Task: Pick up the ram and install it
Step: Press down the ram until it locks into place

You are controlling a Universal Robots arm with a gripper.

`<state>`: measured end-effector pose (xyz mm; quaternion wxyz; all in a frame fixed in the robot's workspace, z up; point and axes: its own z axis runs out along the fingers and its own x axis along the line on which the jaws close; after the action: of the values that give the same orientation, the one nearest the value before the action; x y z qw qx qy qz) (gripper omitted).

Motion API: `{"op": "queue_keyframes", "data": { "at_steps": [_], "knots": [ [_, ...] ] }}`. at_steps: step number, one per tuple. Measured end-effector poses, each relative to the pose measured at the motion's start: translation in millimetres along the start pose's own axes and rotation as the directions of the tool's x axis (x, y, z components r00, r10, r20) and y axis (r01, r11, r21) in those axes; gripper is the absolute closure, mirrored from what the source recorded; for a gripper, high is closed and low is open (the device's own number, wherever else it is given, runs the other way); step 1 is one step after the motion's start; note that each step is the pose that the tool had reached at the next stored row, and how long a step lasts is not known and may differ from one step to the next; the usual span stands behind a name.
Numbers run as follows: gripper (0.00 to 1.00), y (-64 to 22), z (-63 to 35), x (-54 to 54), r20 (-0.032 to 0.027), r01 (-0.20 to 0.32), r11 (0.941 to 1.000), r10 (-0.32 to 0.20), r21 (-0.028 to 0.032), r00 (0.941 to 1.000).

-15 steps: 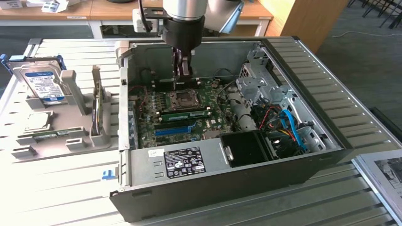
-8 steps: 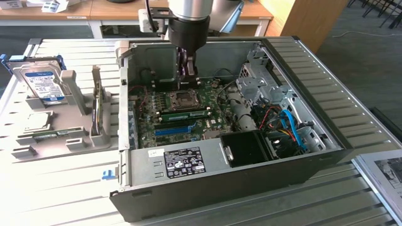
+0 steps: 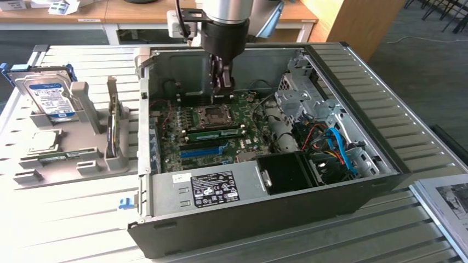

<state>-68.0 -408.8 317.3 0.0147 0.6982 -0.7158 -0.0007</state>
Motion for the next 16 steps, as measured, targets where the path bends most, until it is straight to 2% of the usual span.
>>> {"op": "queue_keyframes", "data": {
  "at_steps": [11,16],
  "knots": [
    [0.9,-2.1,-0.1,-0.1,0.0002,0.0,1.0,0.0,0.0001,1.0],
    [0.9,-2.1,-3.1,0.0,-0.0001,0.0,1.0,0.0,-0.0002,1.0]
  ]
}}
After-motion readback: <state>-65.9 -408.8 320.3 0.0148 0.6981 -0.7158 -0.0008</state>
